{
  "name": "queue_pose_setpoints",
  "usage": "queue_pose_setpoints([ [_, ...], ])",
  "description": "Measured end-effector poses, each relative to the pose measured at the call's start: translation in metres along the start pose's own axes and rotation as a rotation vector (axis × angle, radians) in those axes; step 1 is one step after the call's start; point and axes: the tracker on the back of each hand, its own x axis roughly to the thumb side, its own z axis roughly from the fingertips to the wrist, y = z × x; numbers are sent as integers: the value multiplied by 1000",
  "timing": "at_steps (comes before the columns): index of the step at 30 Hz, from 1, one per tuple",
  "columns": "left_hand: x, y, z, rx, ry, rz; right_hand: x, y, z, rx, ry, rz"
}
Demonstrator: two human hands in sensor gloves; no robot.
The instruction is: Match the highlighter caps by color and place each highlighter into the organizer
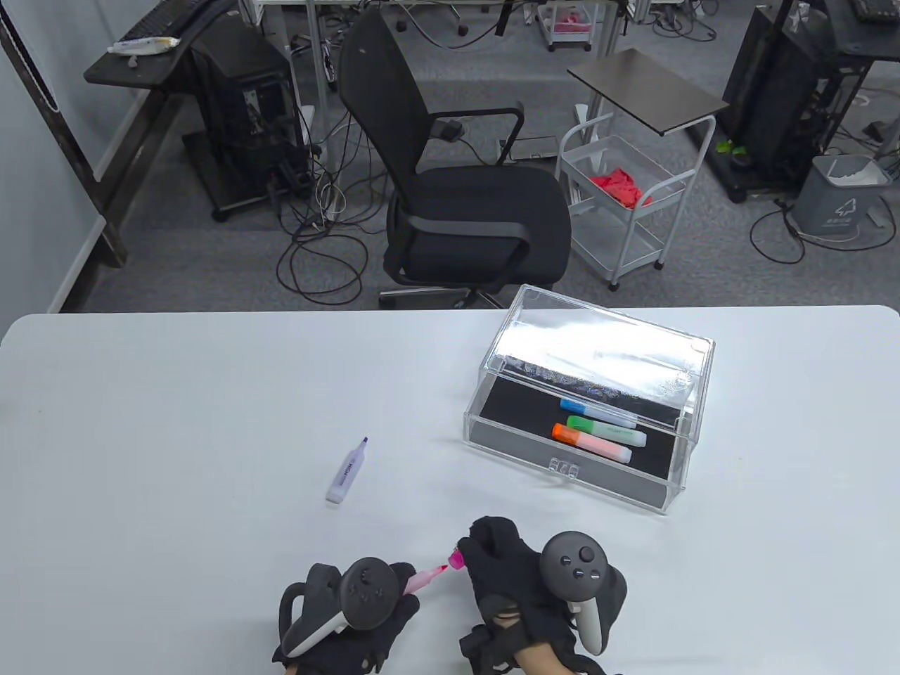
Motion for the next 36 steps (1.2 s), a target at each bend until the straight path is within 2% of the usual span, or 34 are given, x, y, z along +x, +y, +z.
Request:
queue_pose_setpoints([
  [9, 2, -2, -1, -1, -34, 33, -2, 7, 6, 40, 6, -63],
  [14, 3, -3, -1, 6, -61, 46, -1, 14, 6, 111, -50, -84],
  [18, 2, -1, 1, 27, -89, 71, 1, 15, 6, 111, -110, -81],
  [22, 3, 1, 3, 59, -97, 55, 4, 20, 6, 184, -147, -37],
  [29, 6, 1, 6, 110, -118, 56, 12, 24, 12, 152, -206, 60],
  [36, 13, 5, 9, 178, -122, 54, 27, 23, 19, 59, -312, 160],
])
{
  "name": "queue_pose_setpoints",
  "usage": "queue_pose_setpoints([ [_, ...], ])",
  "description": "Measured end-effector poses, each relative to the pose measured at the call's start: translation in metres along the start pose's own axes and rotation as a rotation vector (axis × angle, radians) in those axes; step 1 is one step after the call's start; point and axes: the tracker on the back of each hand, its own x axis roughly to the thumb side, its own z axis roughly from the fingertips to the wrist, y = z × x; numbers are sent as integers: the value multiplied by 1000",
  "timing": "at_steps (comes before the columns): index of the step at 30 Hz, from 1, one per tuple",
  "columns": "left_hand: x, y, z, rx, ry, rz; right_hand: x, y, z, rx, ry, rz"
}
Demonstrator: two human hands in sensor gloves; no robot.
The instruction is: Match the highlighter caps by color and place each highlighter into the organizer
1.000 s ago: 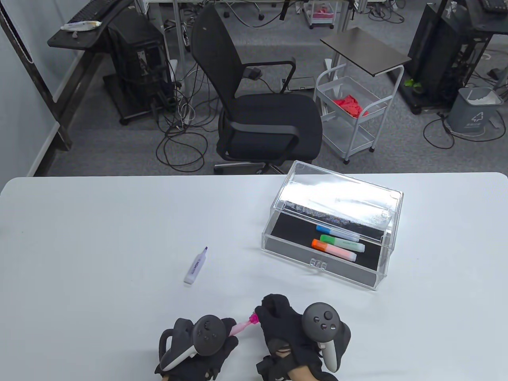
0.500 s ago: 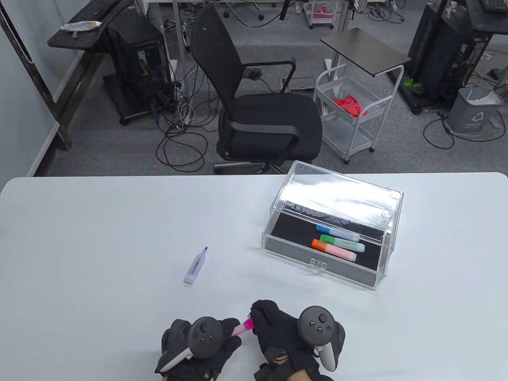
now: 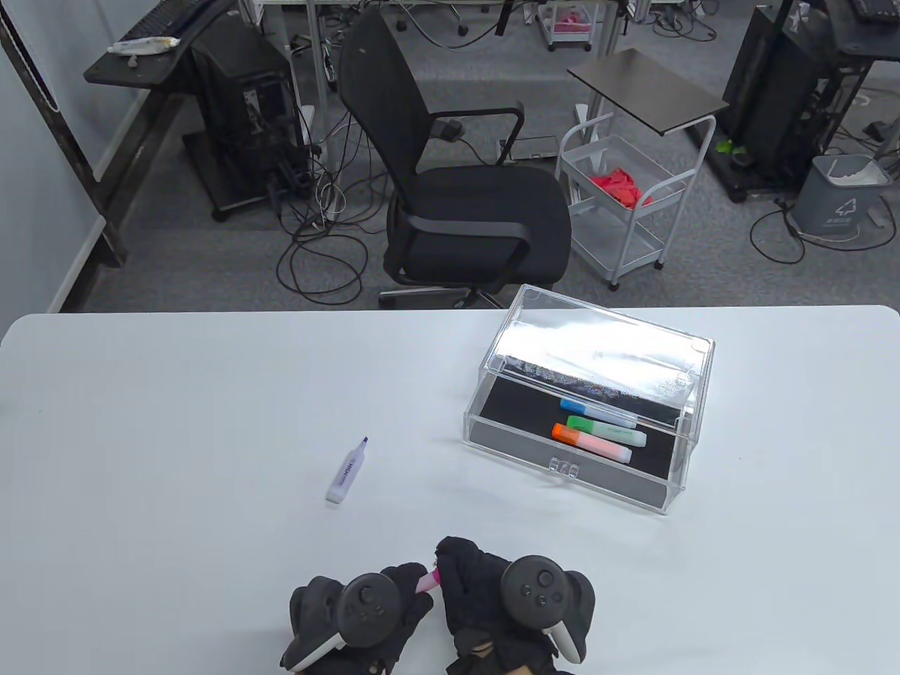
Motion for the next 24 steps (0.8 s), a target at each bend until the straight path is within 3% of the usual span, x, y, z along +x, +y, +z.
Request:
queue_pose_setpoints([
  [4, -3, -2, 1, -17, -6, 14, 1, 3, 1, 29, -61, 44],
  [8, -6, -6, -2, -44, 21, -16, -4, 4, -5, 163, -54, 56],
  [11, -10, -10, -5, -83, 48, -57, -6, 6, -3, 238, -33, 169],
  [14, -13, -12, -6, -116, 69, -69, -1, 8, -1, 224, -110, 273],
  [18, -13, -16, -6, -150, 94, -144, 16, 15, 4, 212, -222, 552],
  [24, -7, -14, -5, -142, 74, -155, 29, 34, 10, 207, -256, 809],
])
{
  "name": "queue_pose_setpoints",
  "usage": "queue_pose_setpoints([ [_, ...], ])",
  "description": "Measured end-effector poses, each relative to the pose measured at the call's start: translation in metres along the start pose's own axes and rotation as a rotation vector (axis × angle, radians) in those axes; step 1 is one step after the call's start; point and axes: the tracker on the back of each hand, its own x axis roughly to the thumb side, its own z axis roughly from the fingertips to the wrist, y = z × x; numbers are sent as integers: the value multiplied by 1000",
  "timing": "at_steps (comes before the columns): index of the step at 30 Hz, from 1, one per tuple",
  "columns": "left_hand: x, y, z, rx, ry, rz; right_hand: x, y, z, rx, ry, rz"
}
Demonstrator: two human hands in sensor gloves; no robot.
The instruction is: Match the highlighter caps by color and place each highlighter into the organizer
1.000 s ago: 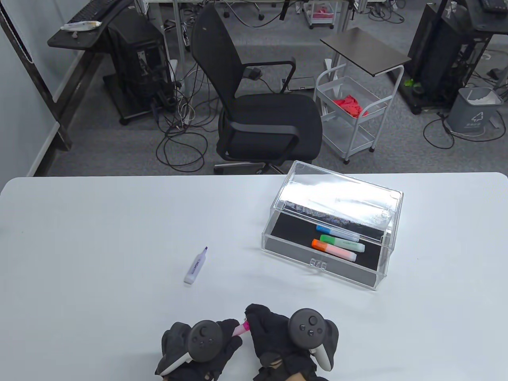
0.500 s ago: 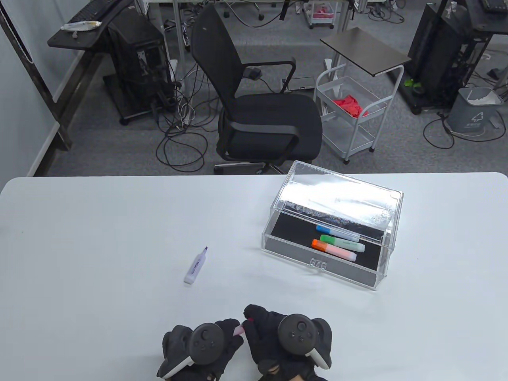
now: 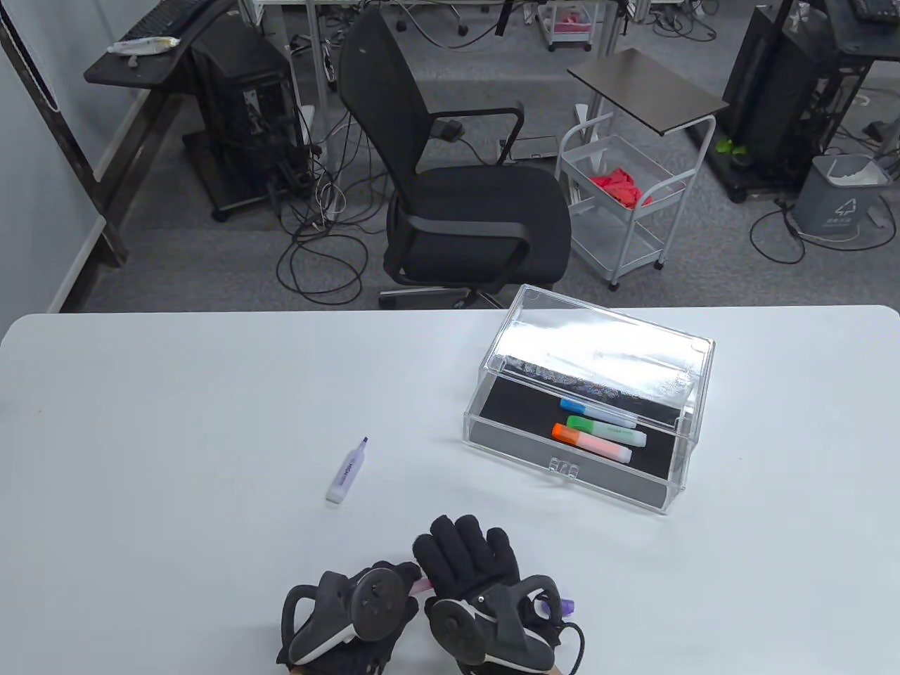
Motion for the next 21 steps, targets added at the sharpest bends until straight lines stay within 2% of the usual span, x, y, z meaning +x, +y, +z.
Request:
queue_pose_setpoints([
  [6, 4, -3, 0, -46, -17, 72, 4, 5, 1, -26, 34, 91],
  [10, 6, -2, 0, -36, -21, 111, 2, 8, 1, -18, 81, 122],
  [17, 6, -1, 0, -7, 49, 65, 3, 11, 1, 3, 123, 135],
  [21, -4, -1, 1, 12, 85, 76, -1, 11, 0, 43, 147, 125],
])
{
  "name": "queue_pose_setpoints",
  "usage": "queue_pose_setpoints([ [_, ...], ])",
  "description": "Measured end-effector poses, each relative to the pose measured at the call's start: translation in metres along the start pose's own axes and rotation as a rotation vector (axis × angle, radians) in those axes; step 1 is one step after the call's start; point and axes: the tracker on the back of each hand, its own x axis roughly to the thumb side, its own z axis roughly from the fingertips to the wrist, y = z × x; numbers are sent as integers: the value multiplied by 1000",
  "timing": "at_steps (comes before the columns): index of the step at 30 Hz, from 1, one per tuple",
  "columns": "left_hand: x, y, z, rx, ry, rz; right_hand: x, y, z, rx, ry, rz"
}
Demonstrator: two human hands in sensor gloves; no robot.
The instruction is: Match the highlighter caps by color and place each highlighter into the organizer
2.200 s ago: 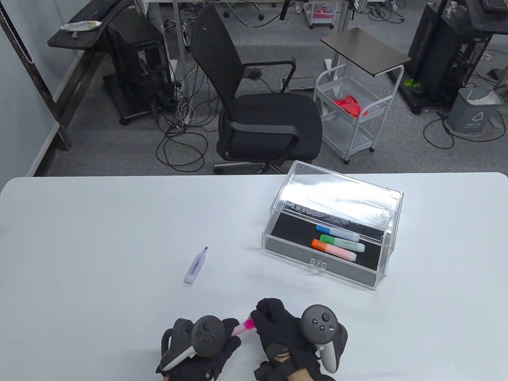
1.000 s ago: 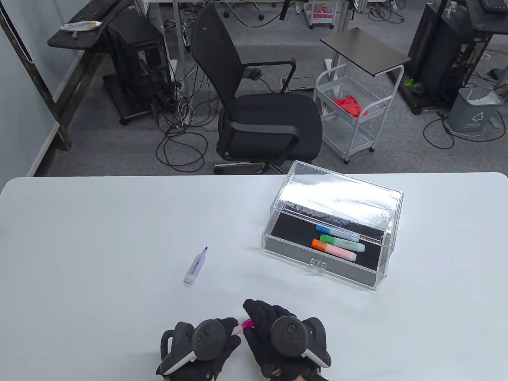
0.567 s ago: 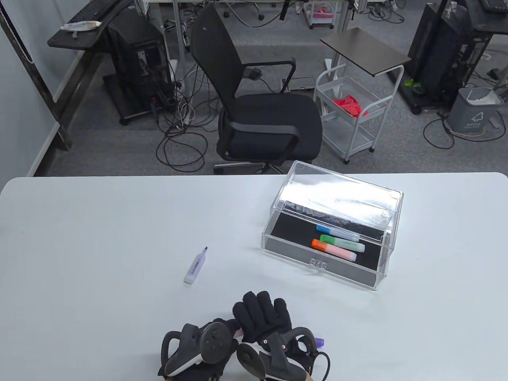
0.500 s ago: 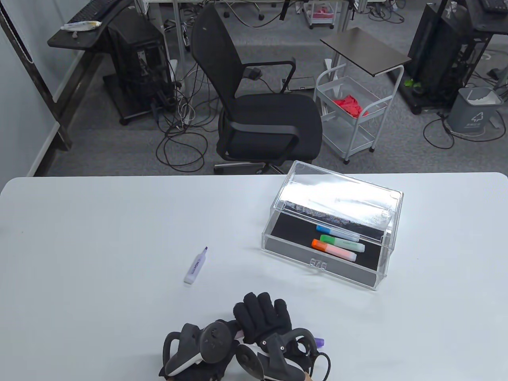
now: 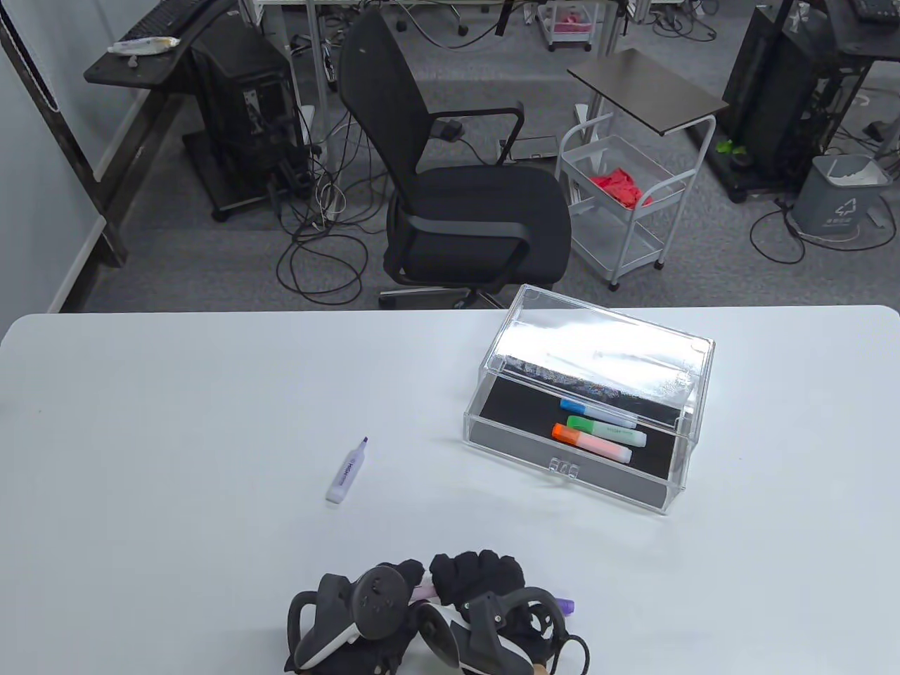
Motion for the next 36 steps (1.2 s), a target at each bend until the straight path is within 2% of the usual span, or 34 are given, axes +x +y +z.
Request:
queue_pose_setpoints([
  [4, -14, 4, 2, 32, 53, -75, -11, 3, -3, 49, 42, -23],
  [11, -27, 9, 3, 55, 124, -80, -50, -4, -19, 69, 158, -40],
  [14, -28, 10, 3, 36, 134, -97, -77, -10, -28, 141, 223, -60],
  [21, -32, 9, 3, -7, 167, -106, -147, -33, -59, 99, 388, -42],
  [26, -32, 8, 4, -36, 200, -152, -186, -38, -82, 135, 542, -71],
  [30, -32, 8, 4, -46, 216, -140, -210, -30, -99, 165, 653, -125],
  [36, -36, 8, 4, -60, 236, -125, -228, -10, -112, 210, 712, -165],
])
